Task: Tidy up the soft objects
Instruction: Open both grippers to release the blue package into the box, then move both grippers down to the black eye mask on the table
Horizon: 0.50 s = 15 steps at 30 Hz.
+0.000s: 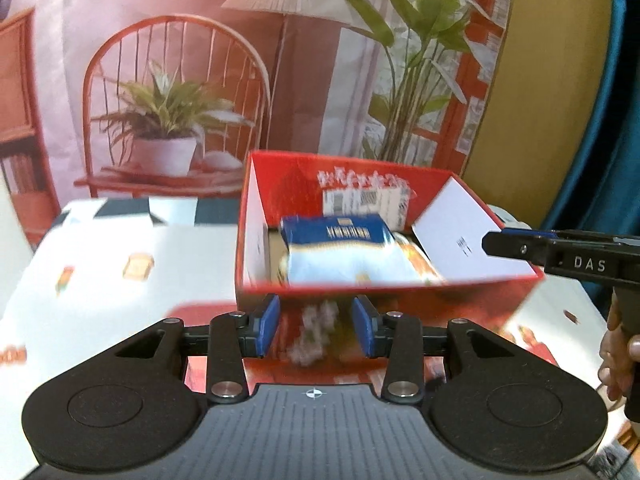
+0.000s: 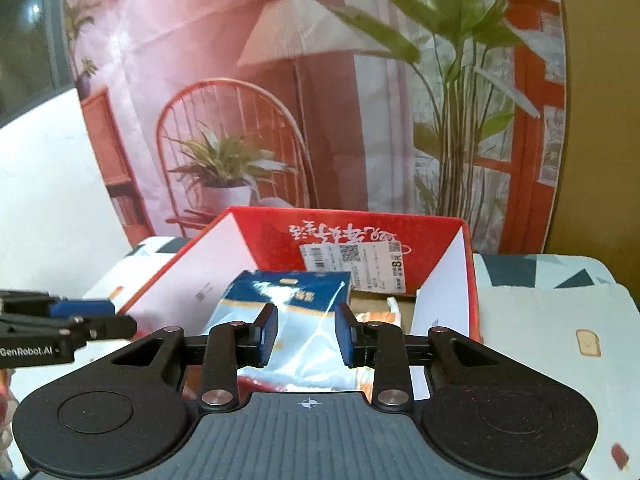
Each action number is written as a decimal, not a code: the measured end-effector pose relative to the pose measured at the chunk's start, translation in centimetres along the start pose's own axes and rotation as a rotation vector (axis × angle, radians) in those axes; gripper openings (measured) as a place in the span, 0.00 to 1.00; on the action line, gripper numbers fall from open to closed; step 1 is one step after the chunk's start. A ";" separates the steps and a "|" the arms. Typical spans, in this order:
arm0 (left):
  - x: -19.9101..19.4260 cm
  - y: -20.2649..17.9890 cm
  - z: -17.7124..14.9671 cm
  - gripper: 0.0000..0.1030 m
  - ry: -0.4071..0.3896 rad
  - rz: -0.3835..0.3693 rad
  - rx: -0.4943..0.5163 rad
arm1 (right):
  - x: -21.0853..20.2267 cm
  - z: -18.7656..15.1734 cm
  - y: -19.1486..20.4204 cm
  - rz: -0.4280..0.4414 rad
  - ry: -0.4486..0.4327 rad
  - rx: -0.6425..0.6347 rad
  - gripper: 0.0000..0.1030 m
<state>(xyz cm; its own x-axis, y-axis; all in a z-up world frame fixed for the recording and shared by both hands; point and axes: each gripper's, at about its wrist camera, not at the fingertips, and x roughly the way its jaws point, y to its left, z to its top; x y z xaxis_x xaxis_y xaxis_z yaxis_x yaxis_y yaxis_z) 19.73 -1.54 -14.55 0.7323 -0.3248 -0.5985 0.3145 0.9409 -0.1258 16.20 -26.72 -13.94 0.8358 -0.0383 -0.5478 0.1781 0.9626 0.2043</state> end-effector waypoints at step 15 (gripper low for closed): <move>-4.2 -1.3 -8.3 0.41 0.086 -0.067 -0.065 | -8.5 -10.5 1.9 0.013 0.040 0.060 0.28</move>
<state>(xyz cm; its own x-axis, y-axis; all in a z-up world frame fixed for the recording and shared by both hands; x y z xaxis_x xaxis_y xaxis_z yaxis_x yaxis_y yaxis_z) 11.19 -0.64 -18.47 0.6553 -0.3807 -0.6524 0.3191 0.9224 -0.2177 3.93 -21.78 -17.44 0.8167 -0.0144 -0.5769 0.1994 0.9451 0.2588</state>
